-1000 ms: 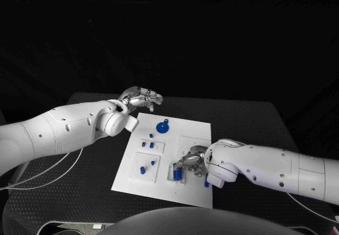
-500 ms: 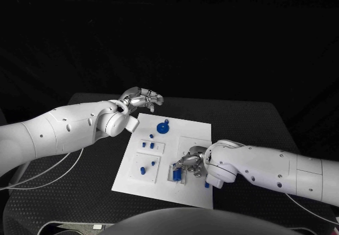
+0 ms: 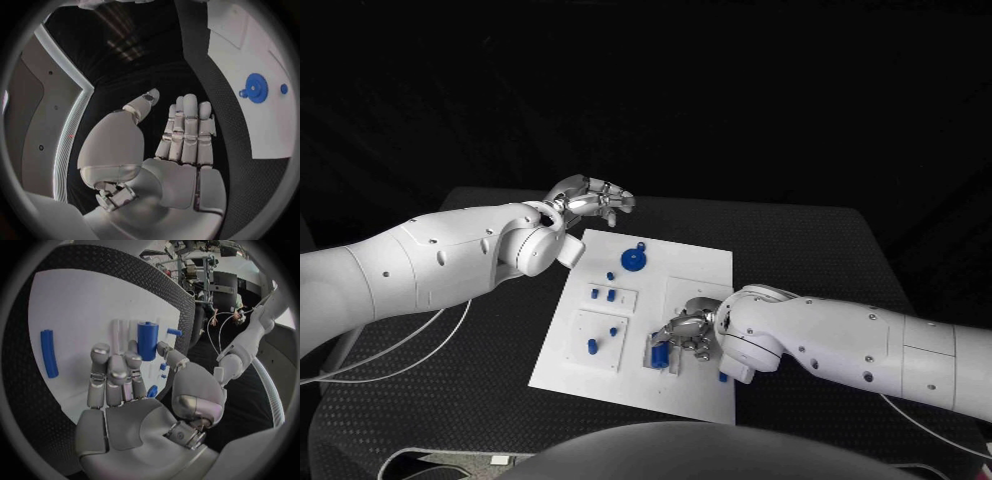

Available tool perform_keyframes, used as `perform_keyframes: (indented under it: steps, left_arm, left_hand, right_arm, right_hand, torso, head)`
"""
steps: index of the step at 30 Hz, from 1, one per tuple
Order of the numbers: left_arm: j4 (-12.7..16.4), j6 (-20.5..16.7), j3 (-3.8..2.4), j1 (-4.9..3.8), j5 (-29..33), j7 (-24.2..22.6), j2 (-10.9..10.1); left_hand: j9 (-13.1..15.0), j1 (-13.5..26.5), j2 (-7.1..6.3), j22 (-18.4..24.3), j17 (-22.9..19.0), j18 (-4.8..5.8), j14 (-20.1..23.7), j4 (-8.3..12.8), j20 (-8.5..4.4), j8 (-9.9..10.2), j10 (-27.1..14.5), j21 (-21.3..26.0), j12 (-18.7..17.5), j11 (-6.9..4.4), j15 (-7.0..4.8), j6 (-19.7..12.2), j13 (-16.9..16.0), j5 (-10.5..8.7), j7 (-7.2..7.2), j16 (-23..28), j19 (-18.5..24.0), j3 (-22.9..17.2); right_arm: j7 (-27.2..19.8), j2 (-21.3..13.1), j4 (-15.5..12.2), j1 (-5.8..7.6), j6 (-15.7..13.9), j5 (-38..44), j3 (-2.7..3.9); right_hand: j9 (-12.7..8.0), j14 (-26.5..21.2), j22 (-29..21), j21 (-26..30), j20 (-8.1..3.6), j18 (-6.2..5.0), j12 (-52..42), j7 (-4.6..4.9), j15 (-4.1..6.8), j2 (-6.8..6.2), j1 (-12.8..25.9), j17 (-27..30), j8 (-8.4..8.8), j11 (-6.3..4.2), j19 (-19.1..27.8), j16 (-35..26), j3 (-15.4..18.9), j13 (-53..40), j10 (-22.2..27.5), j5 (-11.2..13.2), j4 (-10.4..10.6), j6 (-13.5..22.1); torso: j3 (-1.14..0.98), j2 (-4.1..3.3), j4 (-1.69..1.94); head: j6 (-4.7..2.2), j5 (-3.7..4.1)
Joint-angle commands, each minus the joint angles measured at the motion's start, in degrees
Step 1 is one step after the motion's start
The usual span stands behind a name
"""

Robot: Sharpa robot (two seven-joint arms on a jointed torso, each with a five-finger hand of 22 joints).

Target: Assemble the parts on the task board

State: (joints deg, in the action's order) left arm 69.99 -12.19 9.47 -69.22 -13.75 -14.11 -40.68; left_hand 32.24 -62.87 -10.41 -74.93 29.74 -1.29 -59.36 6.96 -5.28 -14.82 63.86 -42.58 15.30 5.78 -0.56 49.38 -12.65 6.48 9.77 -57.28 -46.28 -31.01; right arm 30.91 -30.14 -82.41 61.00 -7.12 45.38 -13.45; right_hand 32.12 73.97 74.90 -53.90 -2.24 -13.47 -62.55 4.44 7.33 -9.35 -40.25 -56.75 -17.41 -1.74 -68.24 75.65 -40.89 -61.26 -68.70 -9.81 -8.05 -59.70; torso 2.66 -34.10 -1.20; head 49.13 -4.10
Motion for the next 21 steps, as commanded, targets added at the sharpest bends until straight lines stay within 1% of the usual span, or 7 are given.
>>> perform_keyframes:
  steps: [1,2,5,7,9,13,21]
  left_arm:
    - [0.06,0.71,-0.05,-0.12,-0.34,-0.22,0.24]
    - [0.08,0.76,-0.05,-0.12,-0.34,-0.21,0.24]
    - [0.06,0.70,-0.05,-0.12,-0.34,-0.18,0.17]
    - [0.06,0.81,-0.05,-0.12,-0.35,-0.15,0.11]
    - [0.10,0.84,-0.05,-0.12,-0.37,-0.12,0.09]
    - [0.14,0.88,-0.05,-0.12,-0.43,-0.10,0.09]
    - [0.10,0.90,-0.05,-0.13,-0.45,-0.01,0.06]
  left_hand:
    - [-0.05,0.45,-0.15,-1.14,0.08,-1.17,0.26,-0.33,-0.82,-0.19,-0.50,0.18,0.33,-0.01,0.12,-0.42,-0.06,-0.26,0.16,-0.09,-0.04,0.01]
    - [-0.06,0.46,-0.15,-1.14,0.09,-1.17,0.27,-0.35,-0.82,-0.19,-0.51,0.18,0.33,-0.01,0.12,-0.42,-0.06,-0.26,0.16,-0.08,-0.04,0.02]
    - [-0.06,0.47,-0.15,-1.14,0.09,-1.17,0.27,-0.38,-0.82,-0.20,-0.52,0.18,0.34,-0.01,0.12,-0.43,-0.06,-0.26,0.16,-0.08,-0.04,0.01]
    - [-0.06,0.48,-0.16,-1.14,0.09,-1.17,0.27,-0.39,-0.82,-0.20,-0.52,0.18,0.34,-0.01,0.12,-0.43,-0.06,-0.26,0.16,-0.08,-0.03,0.01]
    - [-0.06,0.48,-0.15,-1.14,0.09,-1.17,0.27,-0.41,-0.82,-0.20,-0.52,0.18,0.35,-0.01,0.12,-0.43,-0.06,-0.26,0.16,-0.08,-0.03,0.00]
    - [-0.06,0.49,-0.14,-1.14,0.10,-1.17,0.27,-0.44,-0.82,-0.22,-0.52,0.18,0.36,-0.01,0.12,-0.42,-0.06,-0.26,0.16,-0.09,-0.03,-0.01]
    - [-0.06,0.50,-0.16,-1.14,0.10,-1.18,0.27,-0.48,-0.82,-0.23,-0.52,0.18,0.37,-0.01,0.12,-0.42,-0.07,-0.26,0.16,-0.09,-0.02,-0.02]
  right_arm:
    - [0.02,0.10,0.05,-0.15,1.07,0.51,-0.08]
    - [0.02,0.10,0.06,-0.16,1.02,0.57,-0.08]
    - [0.05,0.11,0.13,-0.17,1.18,0.60,-0.08]
    - [-0.06,0.14,0.09,-0.19,1.11,0.68,-0.08]
    - [-0.19,0.17,0.08,-0.20,1.20,0.87,-0.08]
    - [-0.24,0.21,0.06,-0.20,1.30,0.98,-0.08]
    - [-0.47,-0.04,0.03,-0.22,0.23,1.78,-0.08]
  right_hand:
    - [0.07,-0.07,0.48,-0.19,-0.12,-1.53,0.39,0.19,0.45,-0.52,0.18,-0.10,0.29,-0.03,0.45,-0.33,0.01,-0.12,-0.11,0.70,0.51,0.13]
    - [0.09,-0.08,0.46,-0.20,-0.12,-1.53,0.43,0.20,0.44,-0.69,0.21,-0.12,0.31,-0.03,0.46,-0.37,-0.06,-0.14,-0.09,1.16,0.63,0.14]
    - [0.28,-0.07,0.29,-0.20,-0.22,-1.53,0.58,0.17,0.43,-2.12,0.13,-0.23,0.45,0.01,0.45,-0.56,-0.80,-0.29,-0.06,5.56,1.84,0.23]
    - [0.35,-0.08,0.25,-0.20,-0.22,-1.53,0.64,0.23,0.43,-3.01,0.29,-0.26,0.50,-0.01,0.46,-0.62,-0.90,-0.33,-0.04,6.52,2.39,0.27]
    - [0.40,-0.10,0.20,-0.19,-0.23,-1.53,0.70,0.26,0.43,-4.29,0.59,-0.29,0.56,0.02,0.47,-0.67,-0.83,-0.37,0.04,6.94,2.95,0.41]
    - [0.58,-0.18,0.15,-0.21,-0.29,-1.53,0.74,0.29,0.44,-5.86,0.65,-0.36,0.61,0.04,0.49,-0.72,-0.60,-0.47,0.17,7.01,3.65,0.66]
    - [1.09,-0.56,0.13,-0.17,-0.38,-1.53,0.81,0.40,0.36,-6.10,1.21,-0.55,0.66,0.14,0.95,-0.84,2.35,-0.77,0.69,6.99,3.70,1.30]
  torso:
    - [0.02,0.01,-0.05]
    - [0.01,0.03,-0.06]
    - [0.01,0.03,-0.04]
    - [0.01,0.04,-0.04]
    - [0.01,0.04,-0.04]
    - [0.00,0.04,-0.04]
    - [-0.01,0.04,-0.07]
  head:
    - [0.01,-0.15]
    - [0.02,-0.16]
    - [0.05,-0.14]
    - [0.03,-0.20]
    - [0.03,-0.21]
    - [0.10,-0.25]
    - [0.03,-0.23]
